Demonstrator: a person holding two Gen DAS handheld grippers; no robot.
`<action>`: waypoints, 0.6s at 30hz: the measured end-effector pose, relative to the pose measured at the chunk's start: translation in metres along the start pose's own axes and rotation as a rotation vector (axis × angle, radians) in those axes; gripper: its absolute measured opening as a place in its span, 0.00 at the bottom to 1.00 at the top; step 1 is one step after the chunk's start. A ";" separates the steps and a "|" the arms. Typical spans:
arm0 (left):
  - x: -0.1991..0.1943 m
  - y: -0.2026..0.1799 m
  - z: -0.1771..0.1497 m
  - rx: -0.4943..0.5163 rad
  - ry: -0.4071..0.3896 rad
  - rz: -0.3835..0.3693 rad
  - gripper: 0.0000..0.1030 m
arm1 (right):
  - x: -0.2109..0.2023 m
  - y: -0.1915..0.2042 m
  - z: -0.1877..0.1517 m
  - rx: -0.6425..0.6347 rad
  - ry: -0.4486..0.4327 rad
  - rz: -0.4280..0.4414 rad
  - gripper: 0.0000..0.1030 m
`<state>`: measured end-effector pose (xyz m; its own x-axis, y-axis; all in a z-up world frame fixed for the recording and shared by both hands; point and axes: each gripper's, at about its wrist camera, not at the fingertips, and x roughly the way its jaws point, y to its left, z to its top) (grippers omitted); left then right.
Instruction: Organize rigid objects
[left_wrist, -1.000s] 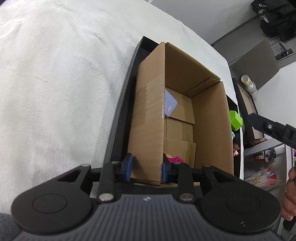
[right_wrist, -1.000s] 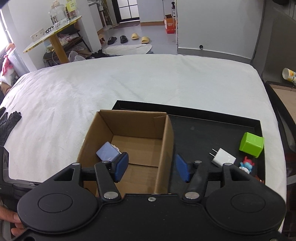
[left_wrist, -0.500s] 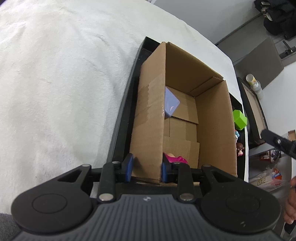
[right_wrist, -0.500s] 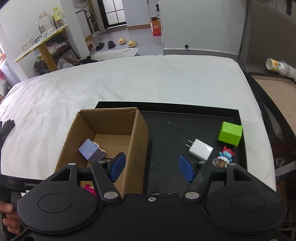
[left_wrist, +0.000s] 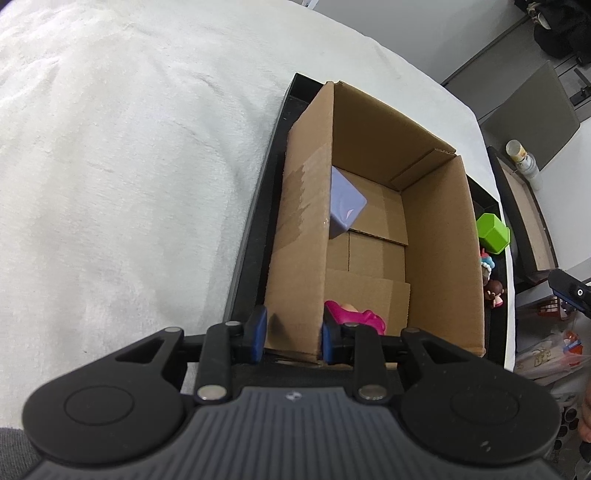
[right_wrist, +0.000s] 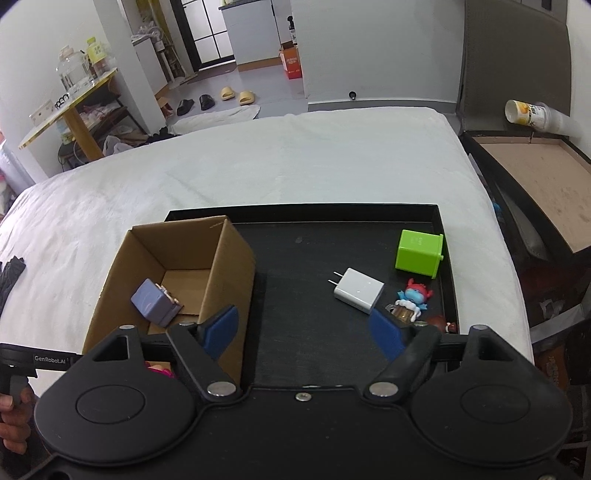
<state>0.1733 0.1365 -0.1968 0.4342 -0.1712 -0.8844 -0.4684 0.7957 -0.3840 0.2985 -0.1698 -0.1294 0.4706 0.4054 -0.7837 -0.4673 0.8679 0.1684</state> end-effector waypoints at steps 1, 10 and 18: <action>0.001 -0.001 0.000 0.001 0.000 0.004 0.27 | 0.000 -0.003 0.000 0.003 0.001 0.001 0.76; 0.004 -0.005 0.000 0.004 0.002 0.037 0.26 | 0.001 -0.023 -0.004 0.017 0.008 0.026 0.83; 0.005 -0.007 0.000 0.004 0.002 0.065 0.26 | 0.004 -0.054 -0.011 0.054 0.016 0.064 0.82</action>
<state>0.1781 0.1303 -0.1984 0.4015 -0.1204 -0.9079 -0.4927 0.8072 -0.3249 0.3173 -0.2182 -0.1479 0.4285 0.4563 -0.7799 -0.4551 0.8546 0.2500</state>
